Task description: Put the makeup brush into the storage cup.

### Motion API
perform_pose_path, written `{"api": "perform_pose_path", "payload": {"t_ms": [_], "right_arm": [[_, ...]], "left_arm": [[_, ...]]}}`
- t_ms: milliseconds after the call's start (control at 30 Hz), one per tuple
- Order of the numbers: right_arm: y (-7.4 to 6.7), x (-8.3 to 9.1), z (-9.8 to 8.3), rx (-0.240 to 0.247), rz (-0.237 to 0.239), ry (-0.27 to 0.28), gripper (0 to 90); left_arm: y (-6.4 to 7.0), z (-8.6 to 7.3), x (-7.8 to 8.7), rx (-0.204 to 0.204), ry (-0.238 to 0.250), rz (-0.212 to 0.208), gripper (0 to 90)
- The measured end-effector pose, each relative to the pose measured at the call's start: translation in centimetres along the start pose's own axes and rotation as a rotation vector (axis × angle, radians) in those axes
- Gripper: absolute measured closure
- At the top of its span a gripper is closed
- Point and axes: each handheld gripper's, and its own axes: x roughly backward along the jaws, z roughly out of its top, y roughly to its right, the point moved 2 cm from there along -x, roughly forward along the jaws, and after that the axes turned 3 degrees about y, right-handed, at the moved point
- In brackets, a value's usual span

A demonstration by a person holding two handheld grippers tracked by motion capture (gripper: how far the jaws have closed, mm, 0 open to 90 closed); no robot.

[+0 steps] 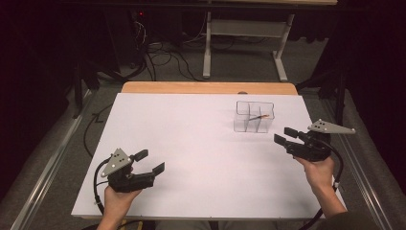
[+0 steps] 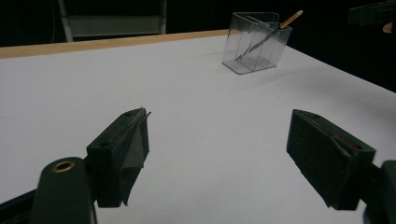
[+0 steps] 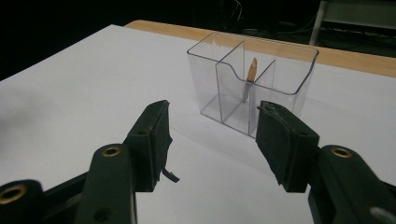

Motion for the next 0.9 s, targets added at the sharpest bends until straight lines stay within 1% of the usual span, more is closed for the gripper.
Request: {"api": "perform_pose_path", "payload": {"t_ms": [67,333,500,900], "right_arm": [[-0.1,0.1,-0.1,0.006,0.004,0.003,46.4],[-0.4,0.4,-0.7,-0.003,0.015,0.007,46.4],[-0.6,0.4,-1.0,0.005,0.02,0.006,46.3],[-1.5,0.4,-1.8,0.011,0.046,0.002,46.2]], "left_arm": [[0.0,0.0,0.0,-0.001,0.001,0.001,21.3],[0.0,0.0,0.0,0.0,0.001,0.001,21.3],[0.0,0.0,0.0,-0.001,0.001,0.001,21.3],[0.0,0.0,0.1,-0.004,-0.002,0.0,21.2]]}}
